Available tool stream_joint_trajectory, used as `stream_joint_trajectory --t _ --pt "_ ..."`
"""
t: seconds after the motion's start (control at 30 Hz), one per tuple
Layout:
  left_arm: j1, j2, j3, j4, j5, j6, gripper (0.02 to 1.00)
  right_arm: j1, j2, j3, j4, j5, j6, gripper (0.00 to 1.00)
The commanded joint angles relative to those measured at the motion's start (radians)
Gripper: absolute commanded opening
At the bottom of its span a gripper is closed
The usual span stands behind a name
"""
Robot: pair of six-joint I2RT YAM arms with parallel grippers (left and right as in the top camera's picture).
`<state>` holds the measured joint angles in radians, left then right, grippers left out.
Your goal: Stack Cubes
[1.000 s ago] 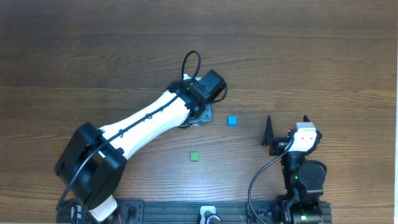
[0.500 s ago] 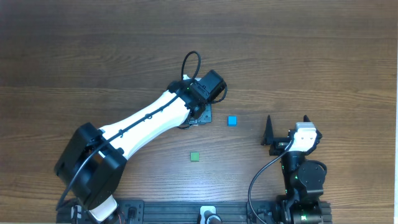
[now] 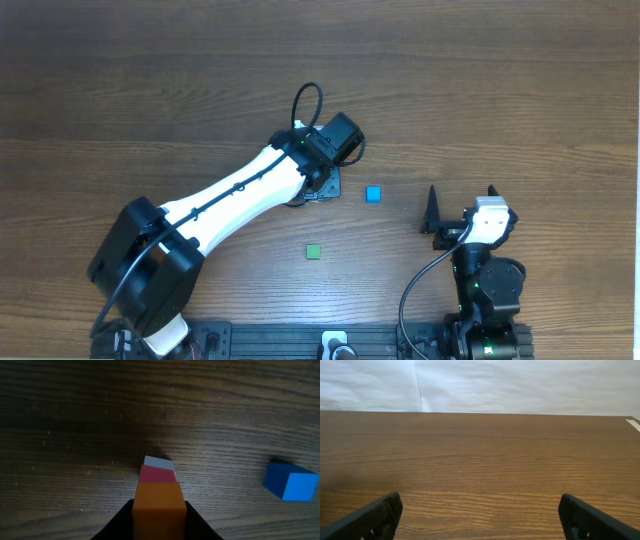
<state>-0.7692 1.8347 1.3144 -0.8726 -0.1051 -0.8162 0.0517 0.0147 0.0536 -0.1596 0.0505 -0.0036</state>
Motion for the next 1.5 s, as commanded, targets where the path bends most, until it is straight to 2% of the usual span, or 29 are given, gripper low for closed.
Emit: stream_joint_trajectory --t 0.03,0.4,0.5,0.57,0.7,0.77,1.17,1.4,1.5 --pt "-0.002 0.029 -0.006 -0.007 0.010 -0.015 0.308 -0.007 -0.008 -0.009 0.002 -0.005 -0.005 0.993" --pt "-0.002 0.029 -0.006 -0.007 0.010 -0.015 0.343 -0.007 -0.008 -0.009 0.002 -0.005 -0.005 0.991" --pt "-0.002 0.029 -0.006 -0.006 0.010 -0.015 0.384 -0.007 -0.008 -0.009 0.002 -0.005 -0.005 0.991" --pt "-0.002 0.029 -0.006 -0.006 0.010 -0.015 0.441 -0.007 -0.008 -0.009 0.002 -0.005 -0.005 0.991" --pt "-0.002 0.029 -0.006 0.011 0.010 -0.015 0.695 -0.007 -0.008 -0.009 0.002 -0.005 -0.005 0.993" --pt "-0.002 0.029 -0.006 0.020 0.010 -0.015 0.733 -0.007 -0.008 -0.009 0.002 -0.005 -0.005 0.991" --pt "0.004 0.021 -0.006 0.020 0.005 -0.015 0.776 -0.007 -0.008 -0.009 0.002 -0.005 -0.005 0.993" --pt "0.080 -0.077 -0.006 0.111 -0.135 -0.025 0.866 -0.007 -0.008 -0.009 0.002 -0.005 -0.005 0.991" --pt "0.161 -0.134 -0.006 0.185 -0.146 0.032 0.873 -0.007 -0.008 -0.009 0.002 -0.005 -0.005 0.993"
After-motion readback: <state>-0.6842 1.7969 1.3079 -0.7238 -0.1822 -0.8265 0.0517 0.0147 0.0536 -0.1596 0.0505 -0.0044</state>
